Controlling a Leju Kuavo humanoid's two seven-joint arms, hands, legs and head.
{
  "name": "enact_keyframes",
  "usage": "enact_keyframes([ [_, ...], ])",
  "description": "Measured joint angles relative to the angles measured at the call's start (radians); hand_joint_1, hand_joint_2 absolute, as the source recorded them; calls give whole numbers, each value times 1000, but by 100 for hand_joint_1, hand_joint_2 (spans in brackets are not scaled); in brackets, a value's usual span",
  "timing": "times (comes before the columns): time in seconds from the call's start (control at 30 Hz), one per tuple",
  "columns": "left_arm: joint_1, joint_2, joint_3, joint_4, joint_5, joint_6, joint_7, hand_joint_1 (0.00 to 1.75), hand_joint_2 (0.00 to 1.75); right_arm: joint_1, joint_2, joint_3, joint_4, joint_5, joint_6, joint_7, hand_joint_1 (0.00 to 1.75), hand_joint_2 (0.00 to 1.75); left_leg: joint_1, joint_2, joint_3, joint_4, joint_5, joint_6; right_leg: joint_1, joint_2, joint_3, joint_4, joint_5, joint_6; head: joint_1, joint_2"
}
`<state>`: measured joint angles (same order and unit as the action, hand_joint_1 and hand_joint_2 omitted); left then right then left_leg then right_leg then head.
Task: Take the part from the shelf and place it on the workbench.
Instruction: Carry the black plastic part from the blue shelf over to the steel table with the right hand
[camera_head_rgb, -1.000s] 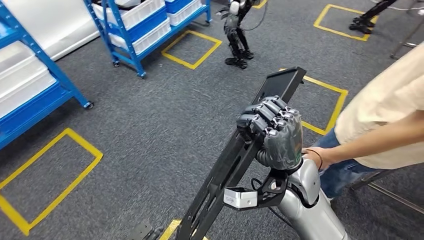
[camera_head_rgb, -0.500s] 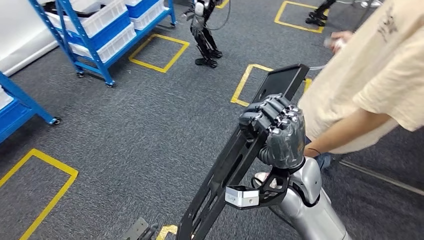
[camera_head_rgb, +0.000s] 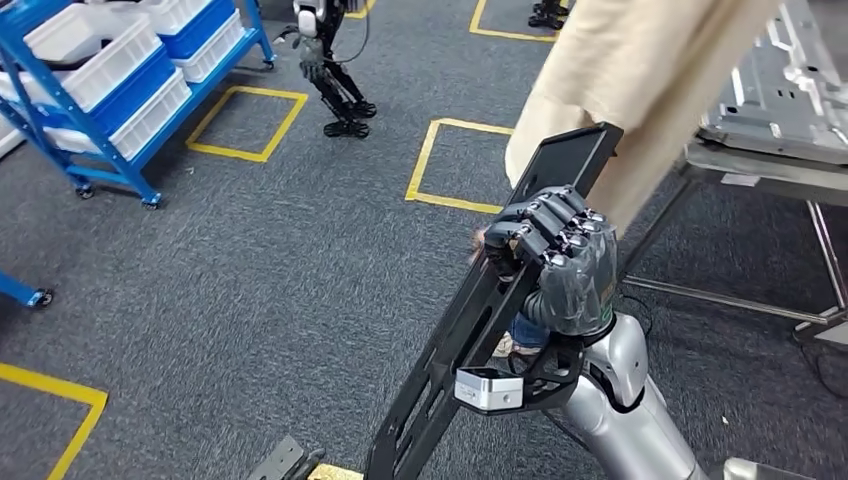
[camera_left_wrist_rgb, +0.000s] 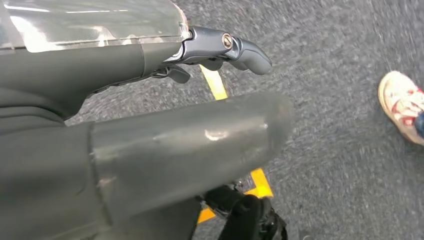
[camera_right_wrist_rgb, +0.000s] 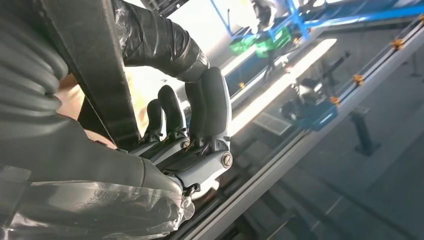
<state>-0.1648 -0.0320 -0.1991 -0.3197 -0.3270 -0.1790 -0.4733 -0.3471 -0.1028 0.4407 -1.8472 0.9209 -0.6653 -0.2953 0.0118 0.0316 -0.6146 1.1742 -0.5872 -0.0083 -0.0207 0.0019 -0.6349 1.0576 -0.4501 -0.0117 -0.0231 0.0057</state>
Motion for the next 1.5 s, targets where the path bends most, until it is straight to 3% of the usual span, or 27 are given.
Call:
enact_keyframes([
  [0.07,4,0,0,0,0,0,0,0,0,0,1,0,0,0,0,0,175,175,0,-20,-54,116,-45,1,3,24,-4,0,3,-4,0,0],
  [0.1,5,0,0,0,0,0,0,0,0,1,1,0,0,0,0,0,175,175,0,-23,-62,133,-39,4,5,38,-5,0,5,-5,0,0],
  [0.17,5,0,0,0,0,0,-1,0,0,0,1,0,0,1,0,0,175,175,-1,-34,-27,56,22,16,7,64,-4,0,7,-4,0,0],
  [0.23,2,1,0,0,0,0,-2,0,0,-1,1,0,0,2,0,0,175,175,-3,-76,32,-75,79,30,7,87,-5,1,11,2,0,0],
  [0.3,1,2,0,0,0,0,-2,0,0,-2,1,0,-1,4,0,0,175,175,-6,-102,59,-134,92,36,4,108,-11,-1,18,13,0,0],
  [0.37,0,1,-1,0,0,0,-3,0,0,-1,1,-1,-1,5,0,0,175,175,-6,-86,63,-147,99,38,1,125,-16,-7,27,27,0,0],
  [0.43,-4,0,-1,0,0,1,-3,0,0,-3,1,-4,-1,6,0,0,175,175,-2,-62,66,-166,113,46,5,92,-26,6,12,36,1,0],
  [0.5,-5,0,-2,0,0,1,-3,0,0,-6,1,-5,-1,6,0,0,175,175,-2,-35,66,-176,122,52,7,32,-64,88,-45,40,3,0],
  [0.57,-2,0,-2,0,0,1,-3,0,0,-6,1,-5,-1,6,0,0,175,175,-4,-9,62,-176,123,54,5,10,-107,195,-97,45,3,0],
  [0.6,-1,0,-2,0,0,1,-3,0,0,-6,1,-5,-1,6,0,0,175,175,-4,4,60,-174,122,54,4,6,-113,217,-99,48,3,0],
  [0.63,-1,0,-2,0,0,0,-3,0,0,-5,0,-5,-1,6,0,0,175,175,-4,17,58,-171,120,53,2,2,-101,205,-84,50,3,0],
  [0.7,-2,-1,-4,0,0,0,-3,0,0,-6,0,-6,-1,6,0,0,175,175,-4,40,56,-160,113,48,1,-28,-38,101,-35,52,3,0],
  [0.77,-3,-1,-5,0,1,0,-3,0,0,-9,0,-7,-1,7,0,0,175,175,-9,58,54,-147,102,37,7,-65,9,15,-12,42,3,0],
  [0.8,-3,-1,-5,0,2,0,-3,0,0,-10,0,-7,-1,7,0,0,175,175,-13,67,54,-143,99,32,10,-72,13,2,-15,35,2,0],
  [0.87,-4,0,-5,0,2,0,-3,0,0,-10,0,-9,-2,7,0,1,175,175,-16,83,57,-142,96,24,11,-52,10,1,-13,21,2,0],
  [0.9,-6,0,-5,0,3,0,-3,0,0,-10,0,-11,-2,7,0,1,175,175,-14,77,57,-138,89,19,10,-42,9,-1,-10,16,2,0],
  [0.97,-8,0,-5,0,4,0,-4,0,0,-12,0,-13,-3,7,0,1,175,175,-7,32,39,-88,50,8,5,-21,7,-5,-4,4,2,0],
  [1.0,-8,0,-5,0,4,0,-4,0,0,-12,1,-14,-4,7,0,1,175,175,-4,3,16,-35,18,4,4,-11,6,-6,-2,0,2,0],
  [1.07,-4,0,-5,0,5,-2,-4,0,0,-12,2,-14,-4,8,1,1,175,175,-3,-20,-41,91,-37,1,5,13,3,-5,0,-5,2,0],
  [1.13,0,0,-5,0,5,-2,-3,0,0,-10,2,-14,-3,9,1,2,175,175,-3,-23,-61,127,-27,4,6,41,2,-3,1,-6,2,0],
  [1.2,0,0,-5,0,7,-2,-4,0,0,-10,2,-14,-3,10,0,2,175,175,-3,-42,-17,25,44,13,7,68,4,-2,3,-5,2,0],
  [1.23,-1,1,-5,0,8,-2,-4,0,0,-10,2,-14,-3,11,0,2,175,175,-1,-70,12,-40,74,19,7,80,3,-2,4,-3,2,0],
  [1.3,0,2,-5,0,12,-2,-6,0,0,-11,3,-14,-3,13,1,2,175,175,-1,-116,47,-124,100,25,3,103,-4,-2,10,7,3,0],
  [1.33,0,2,-5,0,14,-2,-6,0,0,-11,3,-14,-3,13,1,2,175,175,-2,-124,50,-134,99,26,-1,115,-9,-4,15,15,2,0],
  [1.4,-1,2,-6,0,15,-3,-7,0,0,-9,4,-15,-3,13,2,2,175,175,-1,-102,54,-149,107,32,-3,131,-15,-10,23,30,2,0],
  [1.43,-2,2,-6,0,16,-2,-8,0,0,-10,4,-16,-4,13,2,2,175,175,1,-88,57,-158,114,37,-1,115,-18,-5,18,35,3,0],
  [1.5,-4,1,-6,0,18,-2,-9,0,0,-14,4,-17,-4,13,2,2,175,175,5,-58,61,-174,124,47,4,51,-50,63,-29,40,6,0],
])
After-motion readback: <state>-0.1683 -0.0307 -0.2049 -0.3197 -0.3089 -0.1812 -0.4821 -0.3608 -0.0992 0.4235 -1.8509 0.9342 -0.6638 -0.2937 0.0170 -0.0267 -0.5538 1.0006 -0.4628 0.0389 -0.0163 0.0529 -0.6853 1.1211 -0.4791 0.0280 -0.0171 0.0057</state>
